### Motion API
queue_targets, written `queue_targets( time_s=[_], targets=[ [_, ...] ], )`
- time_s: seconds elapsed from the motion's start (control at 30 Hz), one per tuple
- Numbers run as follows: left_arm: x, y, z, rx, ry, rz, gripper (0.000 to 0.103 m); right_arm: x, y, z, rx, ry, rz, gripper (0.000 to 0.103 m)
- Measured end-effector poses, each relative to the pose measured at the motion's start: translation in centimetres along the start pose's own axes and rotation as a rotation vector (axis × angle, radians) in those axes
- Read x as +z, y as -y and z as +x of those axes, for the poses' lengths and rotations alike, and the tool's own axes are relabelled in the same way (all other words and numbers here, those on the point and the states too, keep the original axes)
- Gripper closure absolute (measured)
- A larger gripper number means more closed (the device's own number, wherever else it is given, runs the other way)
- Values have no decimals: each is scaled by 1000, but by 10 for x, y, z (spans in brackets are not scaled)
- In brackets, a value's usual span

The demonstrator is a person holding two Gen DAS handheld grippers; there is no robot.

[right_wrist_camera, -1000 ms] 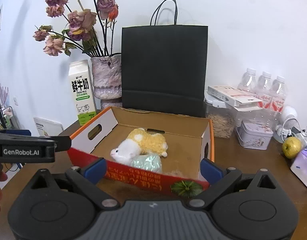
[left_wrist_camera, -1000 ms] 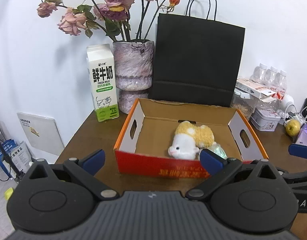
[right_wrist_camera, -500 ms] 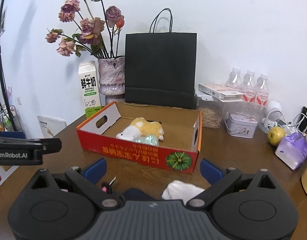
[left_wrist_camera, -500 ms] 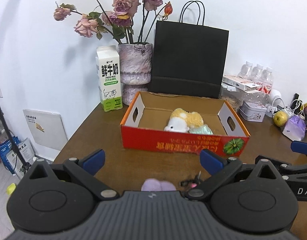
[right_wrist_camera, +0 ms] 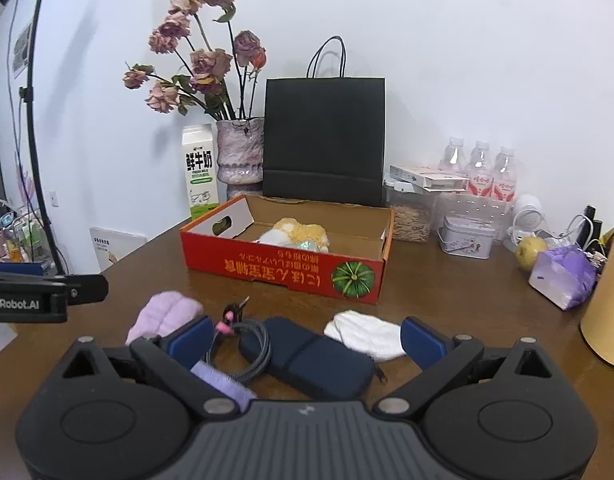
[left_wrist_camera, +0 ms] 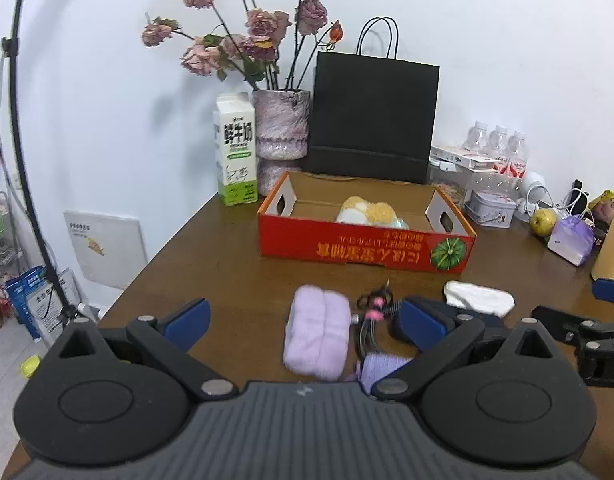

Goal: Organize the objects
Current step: 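Withdraw both grippers from the box back over the table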

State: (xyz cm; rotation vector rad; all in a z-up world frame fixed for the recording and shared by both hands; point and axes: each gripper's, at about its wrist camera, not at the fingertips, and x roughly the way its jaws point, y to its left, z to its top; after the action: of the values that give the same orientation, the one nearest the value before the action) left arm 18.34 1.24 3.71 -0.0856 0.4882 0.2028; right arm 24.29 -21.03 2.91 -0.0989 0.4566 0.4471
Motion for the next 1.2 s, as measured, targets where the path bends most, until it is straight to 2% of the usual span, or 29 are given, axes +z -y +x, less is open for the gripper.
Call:
queue_targets(
  time_s=[0.27, 0.73, 1.2],
  targets=[
    [-35, -2, -33, -28, -4, 18, 0, -36, 2, -45, -18, 37, -9, 1],
    [-88, 11, -71, -88, 30, 37, 0, -89, 9, -82, -28, 42, 6, 0],
    [-133, 20, -72, -127, -50, 54, 0, -134, 16, -97, -25, 19, 74, 0]
  ],
)
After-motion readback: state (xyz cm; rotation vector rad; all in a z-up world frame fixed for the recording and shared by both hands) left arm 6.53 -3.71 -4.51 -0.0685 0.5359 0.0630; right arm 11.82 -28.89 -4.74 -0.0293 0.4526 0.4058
